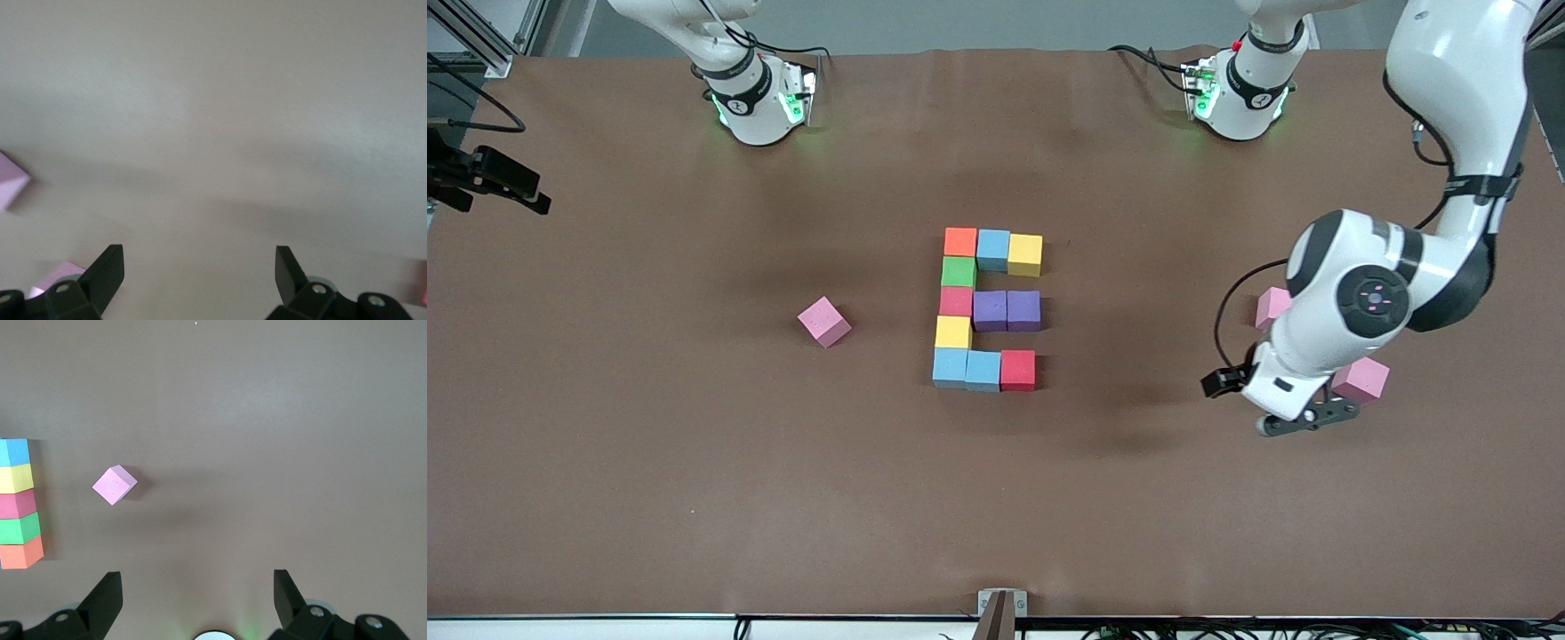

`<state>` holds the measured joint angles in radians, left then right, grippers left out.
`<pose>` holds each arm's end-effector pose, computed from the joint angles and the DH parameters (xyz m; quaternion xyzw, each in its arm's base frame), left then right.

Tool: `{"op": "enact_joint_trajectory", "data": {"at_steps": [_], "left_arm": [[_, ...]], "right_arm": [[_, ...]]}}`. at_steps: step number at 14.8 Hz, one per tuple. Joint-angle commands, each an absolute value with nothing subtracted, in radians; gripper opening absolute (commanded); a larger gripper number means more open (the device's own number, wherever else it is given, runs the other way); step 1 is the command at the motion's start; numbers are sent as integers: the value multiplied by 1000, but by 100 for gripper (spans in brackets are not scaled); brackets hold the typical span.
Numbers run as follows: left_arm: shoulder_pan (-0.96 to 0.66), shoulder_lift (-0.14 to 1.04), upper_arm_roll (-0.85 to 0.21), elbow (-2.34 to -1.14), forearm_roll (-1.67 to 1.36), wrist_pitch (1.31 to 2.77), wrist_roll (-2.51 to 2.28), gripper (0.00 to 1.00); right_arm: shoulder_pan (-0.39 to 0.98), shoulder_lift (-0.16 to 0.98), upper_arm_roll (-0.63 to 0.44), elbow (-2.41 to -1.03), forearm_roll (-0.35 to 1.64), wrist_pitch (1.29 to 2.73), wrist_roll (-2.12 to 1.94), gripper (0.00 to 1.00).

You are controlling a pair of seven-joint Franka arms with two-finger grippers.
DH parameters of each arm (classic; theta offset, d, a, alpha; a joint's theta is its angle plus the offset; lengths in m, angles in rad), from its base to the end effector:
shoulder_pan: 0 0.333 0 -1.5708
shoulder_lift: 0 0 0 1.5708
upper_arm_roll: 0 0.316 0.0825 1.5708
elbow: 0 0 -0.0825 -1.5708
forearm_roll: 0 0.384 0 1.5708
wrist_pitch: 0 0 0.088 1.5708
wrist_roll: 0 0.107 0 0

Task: Arrange 11 blocks into digit 3

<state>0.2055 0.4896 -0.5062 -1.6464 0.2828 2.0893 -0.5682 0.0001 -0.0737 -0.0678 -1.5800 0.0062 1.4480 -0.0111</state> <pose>0.6574 -0.1464 0.3598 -0.9958 -0.0906 -0.0136 0.0030 0.5173 -0.0358 0.6493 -0.9992 0.0278 0.0290 0.0067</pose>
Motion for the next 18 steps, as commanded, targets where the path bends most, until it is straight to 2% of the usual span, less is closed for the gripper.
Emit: {"op": "enact_joint_trajectory", "data": {"at_steps": [1,5,10,12,15,18], "left_arm": [[271,405,-525,-1684,267,2048,-488,100],[391,301,-543,-1684,192,1947,-310,100],[563,106,-540,-1683,5,1789,-23,100],[577,51,-538,-1680,-5,1746,-9,100],[578,18,-535,-1640,-5,1720,-6,100],[560,17,-525,-1548,-2,1632,-3,100]], "right_arm": [[14,-91,-67,-1550,-21,1398,-2,100],[11,-91,-71,-1477,-14,1315,0,100],[12,-89,-69,-1485,-6,1313,-3,100],[14,-89,-68,-1485,-3,1322,-2,100],[9,-89,-69,-1489,18,1322,0,100],[-3,-89,-69,-1503,18,1321,-2,100]]}}
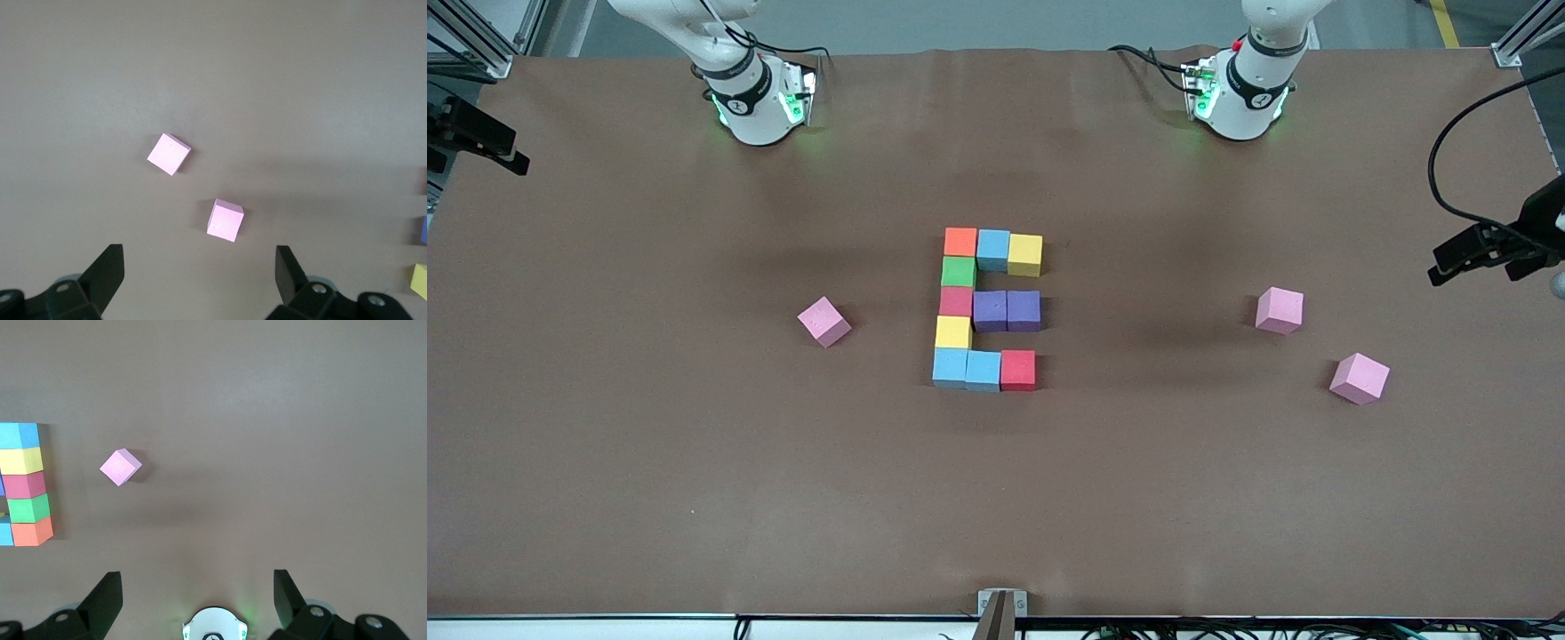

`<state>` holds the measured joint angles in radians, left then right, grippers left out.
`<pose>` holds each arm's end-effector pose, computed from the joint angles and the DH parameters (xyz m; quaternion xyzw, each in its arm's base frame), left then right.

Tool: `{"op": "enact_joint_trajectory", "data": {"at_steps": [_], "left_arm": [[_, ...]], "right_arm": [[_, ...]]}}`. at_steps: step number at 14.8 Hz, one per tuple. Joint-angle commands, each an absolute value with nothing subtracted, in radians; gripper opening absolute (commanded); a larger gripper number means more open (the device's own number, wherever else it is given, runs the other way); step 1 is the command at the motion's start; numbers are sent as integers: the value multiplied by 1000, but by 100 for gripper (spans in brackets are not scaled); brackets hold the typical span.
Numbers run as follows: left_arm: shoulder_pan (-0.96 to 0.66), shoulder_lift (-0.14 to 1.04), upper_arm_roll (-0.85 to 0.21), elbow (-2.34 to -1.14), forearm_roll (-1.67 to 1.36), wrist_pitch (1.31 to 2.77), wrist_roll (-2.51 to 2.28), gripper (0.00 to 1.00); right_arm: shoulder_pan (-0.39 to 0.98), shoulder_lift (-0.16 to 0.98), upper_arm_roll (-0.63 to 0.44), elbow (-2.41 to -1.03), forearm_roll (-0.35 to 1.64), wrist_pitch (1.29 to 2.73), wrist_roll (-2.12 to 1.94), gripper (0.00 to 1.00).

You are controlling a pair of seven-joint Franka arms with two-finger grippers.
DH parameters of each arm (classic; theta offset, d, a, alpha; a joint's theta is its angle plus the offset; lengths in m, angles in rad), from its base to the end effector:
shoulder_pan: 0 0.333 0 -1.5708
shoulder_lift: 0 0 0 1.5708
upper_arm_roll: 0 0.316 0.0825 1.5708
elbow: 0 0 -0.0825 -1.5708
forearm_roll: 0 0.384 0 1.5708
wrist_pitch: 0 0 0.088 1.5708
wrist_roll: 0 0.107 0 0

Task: Arrange 11 blocks into digit 3

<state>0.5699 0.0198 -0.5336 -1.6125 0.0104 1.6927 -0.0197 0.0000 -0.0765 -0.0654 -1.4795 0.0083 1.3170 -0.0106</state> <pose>0.5701 0.0245 0.6061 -0.9991 -0.0277 -0.0316 0.0004 0.5004 -0.0334 0.6856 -0.9987 0.0263 0.0428 0.0082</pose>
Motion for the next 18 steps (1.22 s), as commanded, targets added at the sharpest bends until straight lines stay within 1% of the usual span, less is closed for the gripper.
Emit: {"op": "enact_joint_trajectory", "data": {"at_steps": [1,5,10,12,14,18], "left_arm": [[516,17,-488,-1522,2,1614,8,100],[269,11,-245,-1502,9,1582,14,100],[59,0,-40,-1505,6,1580,15,100],[28,0,-8,-1509,6,1580,17,100],[28,0,-8,-1506,3,1557,17,100],[37,6,-8,-1503,-3,1557,15,100]], "right_arm": [[-3,-89,-69,-1511,20,1322,-3,100],[-2,-101,-69,-1555,20,1342,-3,100],[-3,-101,-67,-1555,20,1356,-6,100],[-3,-101,-67,-1555,20,1368,-5,100],[-3,-101,-67,-1555,20,1371,-5,100],[-3,-101,-67,-1554,20,1377,-6,100]]}}
